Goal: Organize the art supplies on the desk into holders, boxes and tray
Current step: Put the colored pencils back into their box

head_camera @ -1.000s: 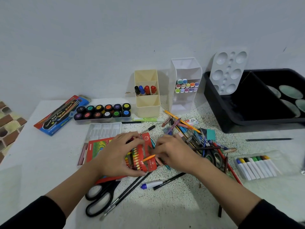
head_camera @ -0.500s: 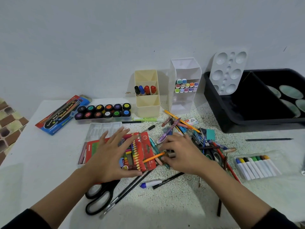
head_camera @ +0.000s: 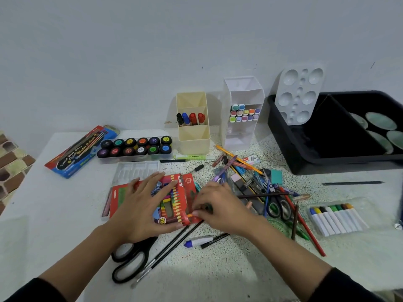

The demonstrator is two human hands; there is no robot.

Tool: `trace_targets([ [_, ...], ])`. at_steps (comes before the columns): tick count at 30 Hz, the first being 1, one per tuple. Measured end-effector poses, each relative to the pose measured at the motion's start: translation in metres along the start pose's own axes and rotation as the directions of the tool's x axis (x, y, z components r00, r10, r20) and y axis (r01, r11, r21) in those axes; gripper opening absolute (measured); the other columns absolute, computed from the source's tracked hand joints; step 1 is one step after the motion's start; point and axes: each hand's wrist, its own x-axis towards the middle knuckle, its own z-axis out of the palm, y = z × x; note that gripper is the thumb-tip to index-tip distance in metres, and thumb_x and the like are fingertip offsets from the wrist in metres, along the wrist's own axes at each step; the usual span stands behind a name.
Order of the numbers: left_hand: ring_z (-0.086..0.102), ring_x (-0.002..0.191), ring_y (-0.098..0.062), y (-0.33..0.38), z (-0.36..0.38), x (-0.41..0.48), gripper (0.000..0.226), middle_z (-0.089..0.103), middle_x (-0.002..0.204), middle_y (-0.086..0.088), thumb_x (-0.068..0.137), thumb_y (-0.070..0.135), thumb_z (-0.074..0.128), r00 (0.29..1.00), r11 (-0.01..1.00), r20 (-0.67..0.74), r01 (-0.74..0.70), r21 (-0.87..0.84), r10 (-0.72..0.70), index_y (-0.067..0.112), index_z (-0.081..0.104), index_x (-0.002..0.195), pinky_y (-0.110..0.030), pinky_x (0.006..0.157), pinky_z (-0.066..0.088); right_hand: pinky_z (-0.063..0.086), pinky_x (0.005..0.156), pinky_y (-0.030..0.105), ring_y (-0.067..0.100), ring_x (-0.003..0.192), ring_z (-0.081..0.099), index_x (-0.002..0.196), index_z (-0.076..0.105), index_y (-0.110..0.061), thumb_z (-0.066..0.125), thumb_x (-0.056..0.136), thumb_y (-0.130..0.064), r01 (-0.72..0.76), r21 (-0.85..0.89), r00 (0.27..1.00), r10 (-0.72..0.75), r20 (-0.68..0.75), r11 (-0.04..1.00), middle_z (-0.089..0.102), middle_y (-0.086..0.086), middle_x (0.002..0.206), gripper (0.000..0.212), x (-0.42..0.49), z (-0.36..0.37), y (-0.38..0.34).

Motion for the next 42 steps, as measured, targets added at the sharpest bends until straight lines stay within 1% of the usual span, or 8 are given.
trace_targets([
  [10,0.023,0.15,-0.024,-0.001,0.002,-0.001,0.1,0.022,0.164,-0.006,0.076,0.095,0.037,0.999,0.999,-0.035,-0.024,0.032,0.025,0.042,0.015,0.158,-0.056,0.12,0.014,0.029,0.09,0.039,0.009,0.105,0.04,0.107,0.075,-0.035,0.065,0.093,-0.042,0.041,-0.013,0.998,-0.04,0.049,0.999,0.053,-0.018,0.099,0.018,-0.004,-0.001,-0.004],
  [13,0.023,0.15,-0.024,-0.002,0.002,-0.001,0.095,0.023,0.163,-0.006,0.076,0.094,0.039,0.999,0.999,-0.037,-0.032,0.02,0.033,0.048,0.017,0.156,-0.056,0.12,0.013,0.043,0.086,0.033,0.002,0.088,0.051,0.099,0.076,-0.028,0.069,0.093,-0.033,-0.007,0.112,0.999,0.003,0.036,0.994,0.058,-0.015,0.092,0.011,-0.013,-0.018,0.003],
  [16,0.022,0.15,-0.024,-0.001,0.002,-0.002,0.089,0.022,0.163,-0.007,0.078,0.093,0.038,0.998,0.999,-0.042,-0.048,0.014,0.049,0.054,0.016,0.154,-0.056,0.121,0.012,0.044,0.065,0.015,0.001,0.073,0.056,0.088,0.076,-0.021,0.072,0.089,-0.023,-0.005,0.13,0.985,-0.017,0.169,0.991,0.061,-0.015,0.081,0.005,-0.025,-0.035,0.008],
  [21,0.019,0.152,-0.024,-0.001,0.002,-0.001,0.083,0.02,0.164,-0.006,0.08,0.091,0.036,0.996,0.997,-0.043,-0.072,0.03,0.073,0.058,0.014,0.152,-0.054,0.122,0.01,0.038,0.067,0.013,0.0,0.082,0.051,0.097,0.075,-0.025,0.076,0.085,-0.037,0.057,-0.018,0.935,-0.047,0.351,0.998,0.057,-0.015,0.092,0.017,-0.047,-0.042,0.008],
  [25,0.014,0.153,-0.023,0.0,0.002,-0.001,0.078,0.018,0.165,-0.004,0.083,0.089,0.035,0.994,0.995,-0.045,-0.099,0.029,0.1,0.059,0.014,0.152,-0.053,0.122,0.009,0.048,0.073,0.034,0.009,0.085,0.052,0.086,0.068,-0.021,0.075,0.087,-0.036,0.129,-0.058,0.959,-0.11,0.263,0.99,0.059,-0.008,0.09,0.016,-0.053,-0.024,0.004],
  [29,0.014,0.153,-0.025,0.0,0.0,-0.001,0.076,0.016,0.166,-0.003,0.084,0.088,0.035,0.993,0.993,-0.034,-0.113,0.04,0.114,0.061,0.014,0.151,-0.054,0.121,0.012,0.047,0.075,0.038,0.013,0.085,0.053,0.086,0.068,-0.018,0.068,0.091,-0.021,0.164,-0.076,0.969,-0.146,0.197,0.984,0.063,-0.005,0.086,0.006,-0.053,-0.015,0.008],
  [36,0.013,0.153,-0.03,0.004,-0.007,0.001,0.073,0.008,0.166,-0.002,0.081,0.092,0.03,0.996,0.996,0.013,-0.089,0.033,0.088,0.068,0.007,0.147,-0.058,0.12,0.007,0.038,0.079,0.019,0.001,0.093,0.047,0.102,0.074,-0.017,0.068,0.094,-0.016,0.094,0.06,0.969,-0.105,0.224,0.994,0.062,-0.011,0.093,0.01,-0.048,-0.029,0.019],
  [42,0.019,0.152,-0.027,0.006,-0.009,0.004,0.076,0.017,0.164,0.0,0.077,0.091,0.042,0.996,0.996,0.005,-0.089,0.008,0.089,0.062,0.025,0.145,-0.059,0.12,0.009,0.046,0.078,0.023,0.003,0.089,0.058,0.097,0.07,-0.017,0.069,0.093,-0.013,0.042,0.213,0.997,-0.053,0.047,0.976,0.066,-0.01,0.092,0.006,-0.034,-0.031,0.014],
])
